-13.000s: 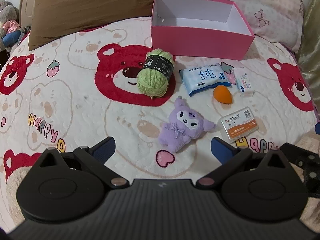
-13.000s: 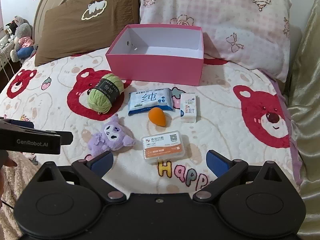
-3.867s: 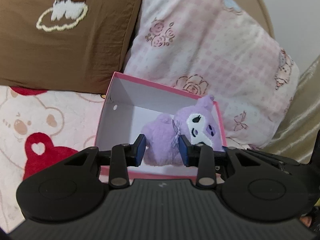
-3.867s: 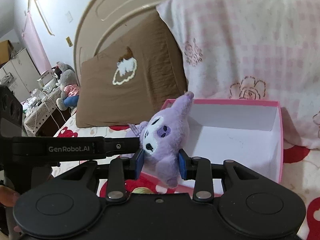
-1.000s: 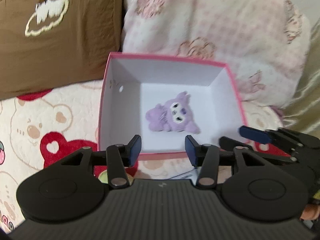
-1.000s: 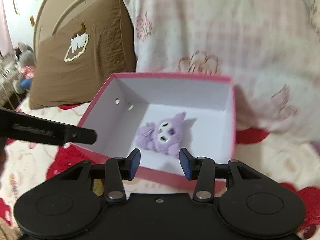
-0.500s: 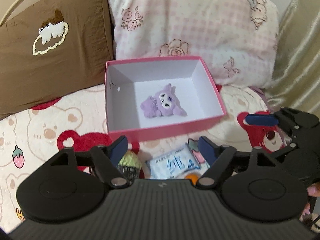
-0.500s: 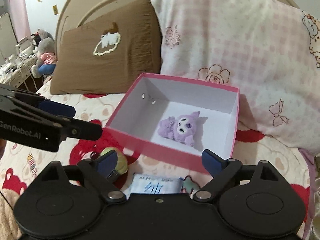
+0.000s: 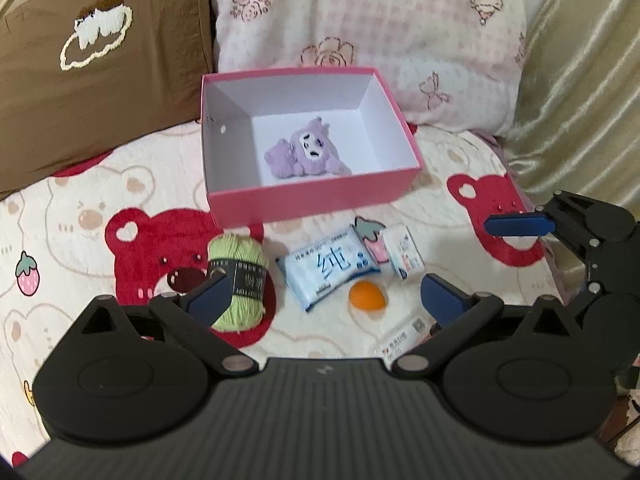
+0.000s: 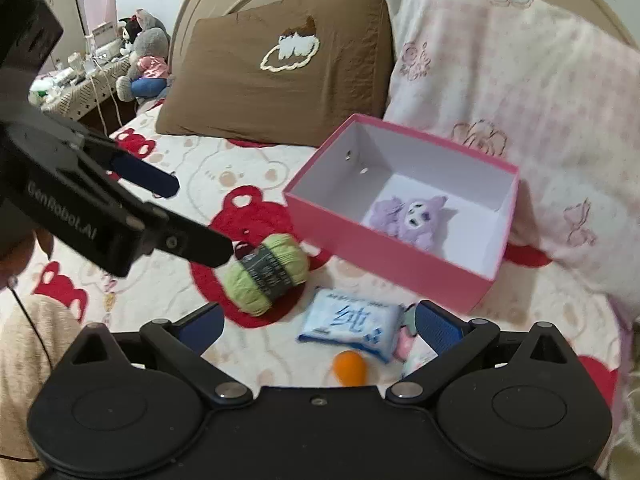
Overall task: Organize objects
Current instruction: 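Withdraw the right gripper and move it toward the green yarn ball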
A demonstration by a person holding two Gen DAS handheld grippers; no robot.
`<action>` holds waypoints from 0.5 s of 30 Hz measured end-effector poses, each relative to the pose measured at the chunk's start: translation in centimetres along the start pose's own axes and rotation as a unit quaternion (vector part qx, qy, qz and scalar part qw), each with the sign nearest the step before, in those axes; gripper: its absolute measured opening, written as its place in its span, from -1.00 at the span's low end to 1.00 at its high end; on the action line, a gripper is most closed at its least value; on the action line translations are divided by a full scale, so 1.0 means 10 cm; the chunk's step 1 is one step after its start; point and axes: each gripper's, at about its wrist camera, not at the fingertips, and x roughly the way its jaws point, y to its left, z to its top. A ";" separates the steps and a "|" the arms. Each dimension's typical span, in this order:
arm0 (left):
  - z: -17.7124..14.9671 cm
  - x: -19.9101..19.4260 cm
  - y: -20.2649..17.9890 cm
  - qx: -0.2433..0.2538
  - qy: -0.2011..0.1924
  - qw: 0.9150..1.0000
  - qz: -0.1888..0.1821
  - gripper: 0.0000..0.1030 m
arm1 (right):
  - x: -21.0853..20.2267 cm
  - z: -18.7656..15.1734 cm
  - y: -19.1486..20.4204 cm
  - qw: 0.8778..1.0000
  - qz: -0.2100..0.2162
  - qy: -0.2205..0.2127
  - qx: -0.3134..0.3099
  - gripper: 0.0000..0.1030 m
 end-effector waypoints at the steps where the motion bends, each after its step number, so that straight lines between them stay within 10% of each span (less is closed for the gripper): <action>1: -0.03 -0.01 0.01 0.002 0.000 1.000 0.001 0.99 | 0.01 -0.01 0.01 1.000 0.004 0.004 0.007 1.00; 15: -0.34 0.10 0.30 -0.001 0.018 1.000 0.012 1.00 | 0.32 -0.18 0.36 0.998 0.024 0.050 0.015 1.00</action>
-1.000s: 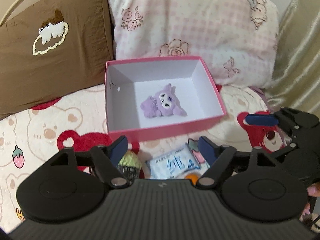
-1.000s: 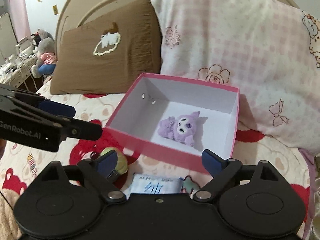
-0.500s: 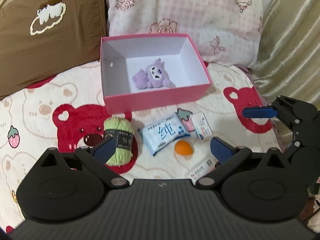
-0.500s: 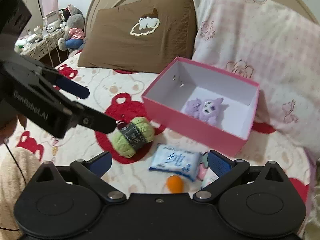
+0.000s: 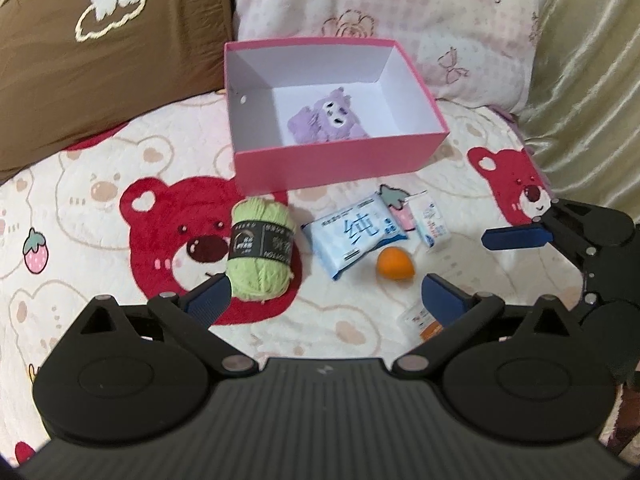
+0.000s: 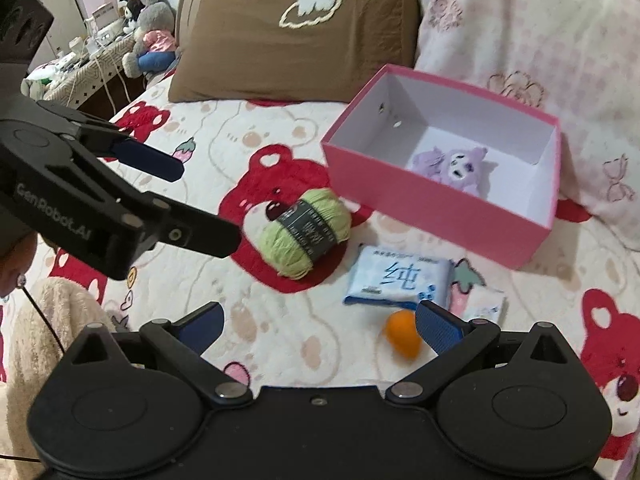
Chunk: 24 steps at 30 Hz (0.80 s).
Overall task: Organize objects
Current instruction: 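Withdraw the right gripper and move it toward the green yarn ball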
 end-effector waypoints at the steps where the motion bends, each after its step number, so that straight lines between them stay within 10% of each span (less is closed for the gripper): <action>1: -0.02 0.02 0.03 -0.002 0.002 1.000 0.000 1.00 | 0.03 -0.01 0.02 1.000 0.002 0.002 0.000 1.00; 24: -0.21 0.72 0.62 -0.018 -0.021 0.999 0.027 1.00 | 0.88 -0.05 0.24 0.999 0.018 -0.041 0.031 1.00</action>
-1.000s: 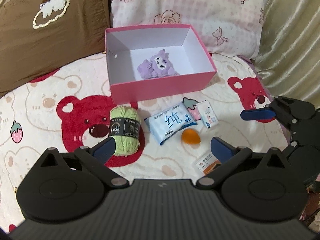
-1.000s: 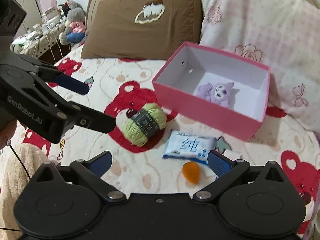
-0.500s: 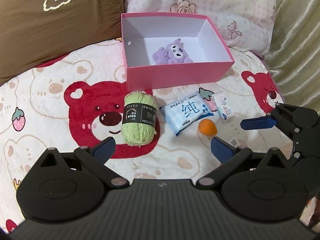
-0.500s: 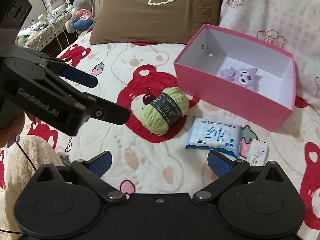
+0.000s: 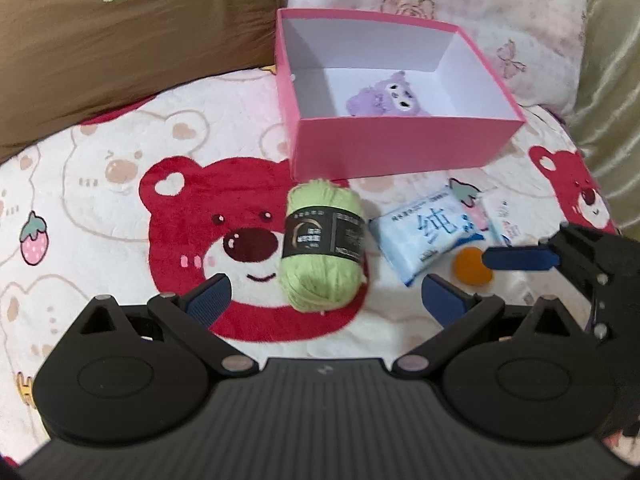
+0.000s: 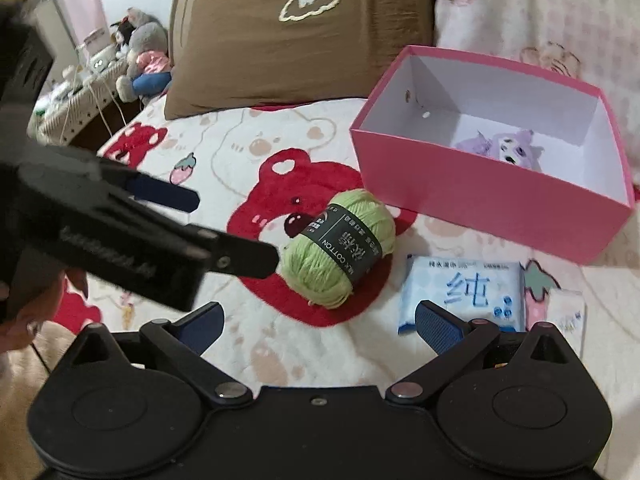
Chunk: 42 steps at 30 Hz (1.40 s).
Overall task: Organize objects
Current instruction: 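Withdraw the right gripper and move it toward the green yarn ball, then close the right gripper around the green yarn ball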
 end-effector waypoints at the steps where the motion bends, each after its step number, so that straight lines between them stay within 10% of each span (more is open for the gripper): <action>1: 0.00 0.05 0.04 -0.006 0.000 1.000 0.002 1.00 | 0.05 -0.01 0.01 1.000 -0.002 -0.002 -0.004 1.00; 25: -0.14 0.66 0.47 -0.100 -0.037 0.989 -0.104 0.88 | 0.84 -0.07 0.05 0.998 -0.011 -0.039 -0.048 0.97; 42: -0.15 0.95 0.63 -0.158 -0.028 0.977 -0.138 0.16 | 1.09 0.03 -0.23 0.998 0.041 -0.034 0.036 0.83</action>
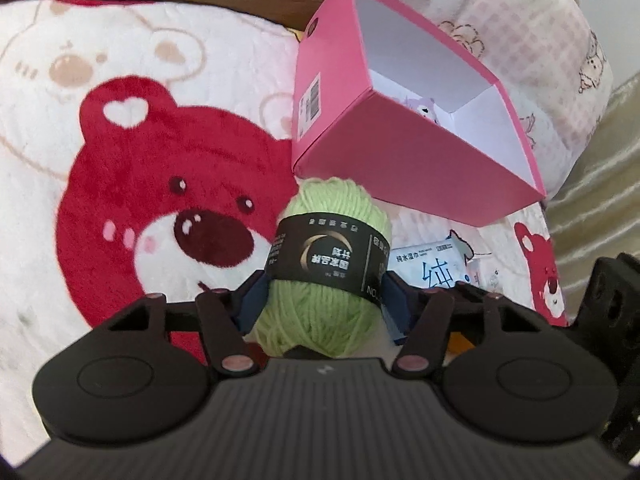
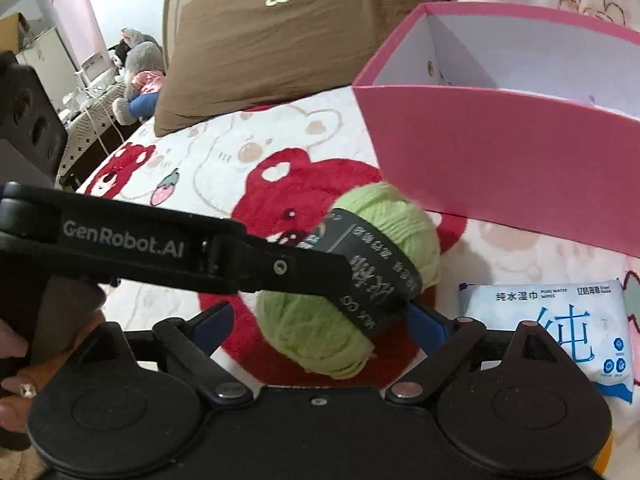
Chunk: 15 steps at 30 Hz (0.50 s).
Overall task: Organize objects
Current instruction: 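Close the right gripper around the green yarn ball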
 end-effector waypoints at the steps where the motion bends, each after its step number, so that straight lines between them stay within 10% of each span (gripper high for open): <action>1: 0.00 0.01 0.01 -0.004 0.002 1.000 -0.004 0.15 | 0.02 0.00 -0.02 1.000 0.001 0.005 0.004 0.83; 9: -0.03 0.06 0.12 -0.076 0.012 0.994 -0.072 0.11 | 0.21 -0.03 -0.16 0.997 0.002 0.057 0.051 0.64; 15: -0.07 0.10 0.04 -0.044 0.006 0.999 -0.022 0.13 | 0.19 -0.04 -0.18 0.997 -0.017 0.058 0.054 0.38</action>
